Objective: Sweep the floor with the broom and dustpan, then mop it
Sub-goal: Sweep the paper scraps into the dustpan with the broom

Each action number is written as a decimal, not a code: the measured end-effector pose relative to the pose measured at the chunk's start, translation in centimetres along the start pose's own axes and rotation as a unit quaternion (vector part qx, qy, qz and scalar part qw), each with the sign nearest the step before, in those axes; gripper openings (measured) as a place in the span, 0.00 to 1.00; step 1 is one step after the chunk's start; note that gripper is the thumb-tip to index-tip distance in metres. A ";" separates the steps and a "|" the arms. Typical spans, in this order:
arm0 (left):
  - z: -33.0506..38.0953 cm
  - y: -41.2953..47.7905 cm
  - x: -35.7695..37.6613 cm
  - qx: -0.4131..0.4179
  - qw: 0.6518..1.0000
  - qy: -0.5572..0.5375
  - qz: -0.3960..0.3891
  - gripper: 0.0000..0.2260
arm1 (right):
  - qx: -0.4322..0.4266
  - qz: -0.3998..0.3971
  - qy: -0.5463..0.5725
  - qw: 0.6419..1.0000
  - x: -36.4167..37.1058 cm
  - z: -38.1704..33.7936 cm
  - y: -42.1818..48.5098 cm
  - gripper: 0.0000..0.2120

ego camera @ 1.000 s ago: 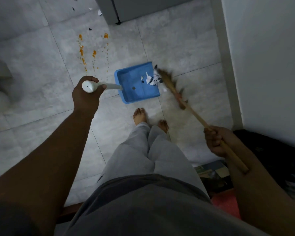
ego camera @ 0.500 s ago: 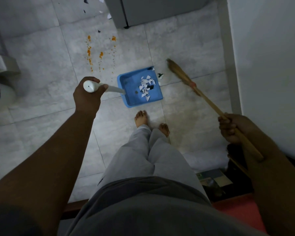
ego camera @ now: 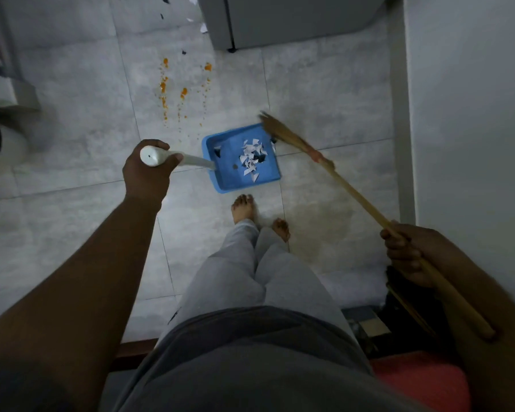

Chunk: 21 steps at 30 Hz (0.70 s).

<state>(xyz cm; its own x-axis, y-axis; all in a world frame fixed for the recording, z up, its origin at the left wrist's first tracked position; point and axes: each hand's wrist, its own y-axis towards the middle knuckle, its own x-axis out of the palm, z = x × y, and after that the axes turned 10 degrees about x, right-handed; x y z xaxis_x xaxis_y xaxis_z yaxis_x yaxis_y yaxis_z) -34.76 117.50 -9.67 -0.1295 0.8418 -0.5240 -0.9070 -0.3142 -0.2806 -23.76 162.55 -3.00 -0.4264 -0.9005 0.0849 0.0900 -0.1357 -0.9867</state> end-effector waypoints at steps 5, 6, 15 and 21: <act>-0.6 -1.8 -2.0 -0.016 1.000 0.001 0.012 0.11 | -0.017 0.012 -0.014 1.000 -1.0 -2.8 0.6 0.17; -0.7 -2.3 -2.3 -0.016 1.000 -0.004 0.014 0.11 | -0.018 0.010 -0.013 1.000 -1.1 -3.2 1.1 0.17; -3.2 -5.9 -3.3 -0.018 0.999 0.014 0.039 0.11 | 0.005 0.010 -0.015 1.000 0.0 -2.2 5.8 0.18; -4.3 -6.6 -3.5 -0.018 0.999 0.007 0.039 0.15 | 0.051 -0.038 -0.042 0.997 2.2 2.9 5.5 0.18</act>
<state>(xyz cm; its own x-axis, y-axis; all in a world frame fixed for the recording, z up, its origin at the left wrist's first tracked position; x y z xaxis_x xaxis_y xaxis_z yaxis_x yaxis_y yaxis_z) -26.62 114.74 -9.45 -0.1941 0.8081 -0.5561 -0.8793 -0.3946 -0.2667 -21.57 158.60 -7.81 -0.3583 -0.9172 0.1741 0.1535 -0.2418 -0.9581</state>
